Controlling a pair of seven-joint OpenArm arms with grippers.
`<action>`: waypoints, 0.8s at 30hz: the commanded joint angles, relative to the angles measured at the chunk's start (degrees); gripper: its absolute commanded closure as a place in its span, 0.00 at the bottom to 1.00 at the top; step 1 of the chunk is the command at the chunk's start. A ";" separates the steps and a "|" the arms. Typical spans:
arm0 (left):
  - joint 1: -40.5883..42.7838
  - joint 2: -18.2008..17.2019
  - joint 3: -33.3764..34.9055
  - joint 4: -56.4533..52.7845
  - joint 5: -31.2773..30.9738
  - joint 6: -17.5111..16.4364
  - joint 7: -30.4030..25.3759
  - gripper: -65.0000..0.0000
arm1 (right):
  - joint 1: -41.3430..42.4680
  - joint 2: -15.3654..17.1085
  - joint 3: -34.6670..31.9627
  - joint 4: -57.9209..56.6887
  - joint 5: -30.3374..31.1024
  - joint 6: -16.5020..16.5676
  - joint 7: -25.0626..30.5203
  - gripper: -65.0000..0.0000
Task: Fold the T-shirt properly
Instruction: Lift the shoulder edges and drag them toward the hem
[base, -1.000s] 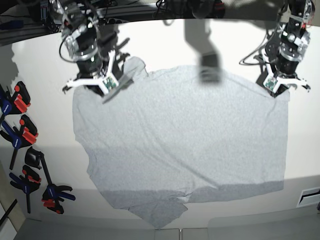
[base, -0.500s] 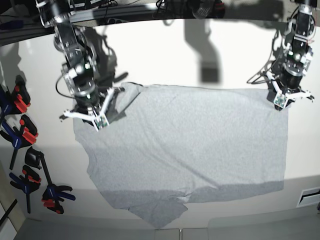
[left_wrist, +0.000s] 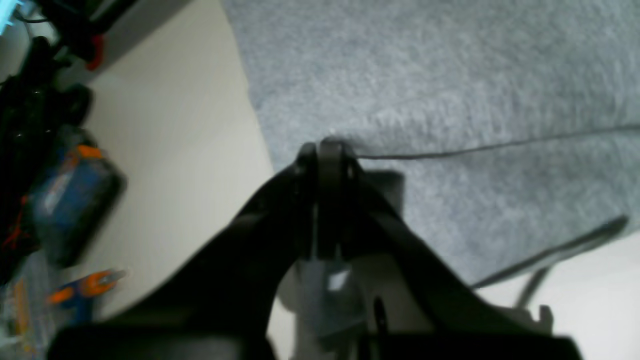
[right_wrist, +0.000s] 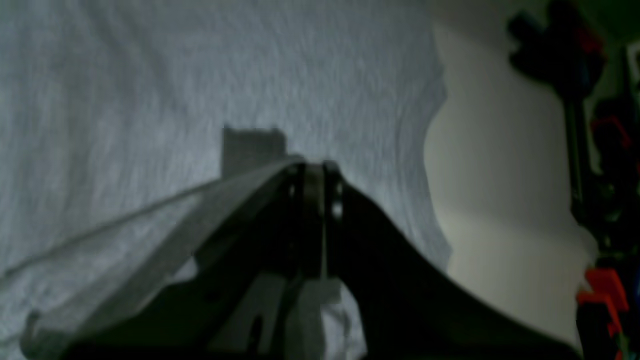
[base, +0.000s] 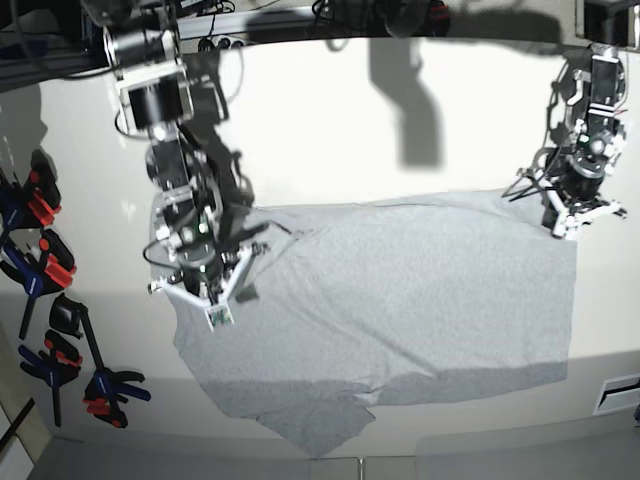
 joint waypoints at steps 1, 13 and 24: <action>-1.42 -0.35 -0.26 0.02 -0.09 -0.35 -1.42 1.00 | 3.56 -0.09 0.31 -0.85 -0.20 -0.42 1.51 1.00; -9.60 0.37 5.18 -10.29 -0.02 -1.16 -3.10 1.00 | 18.38 -3.80 0.31 -18.88 -0.20 2.71 3.26 1.00; -16.37 0.35 8.72 -17.51 0.11 5.35 -3.04 1.00 | 27.74 -6.73 0.31 -37.62 -0.39 2.60 5.99 1.00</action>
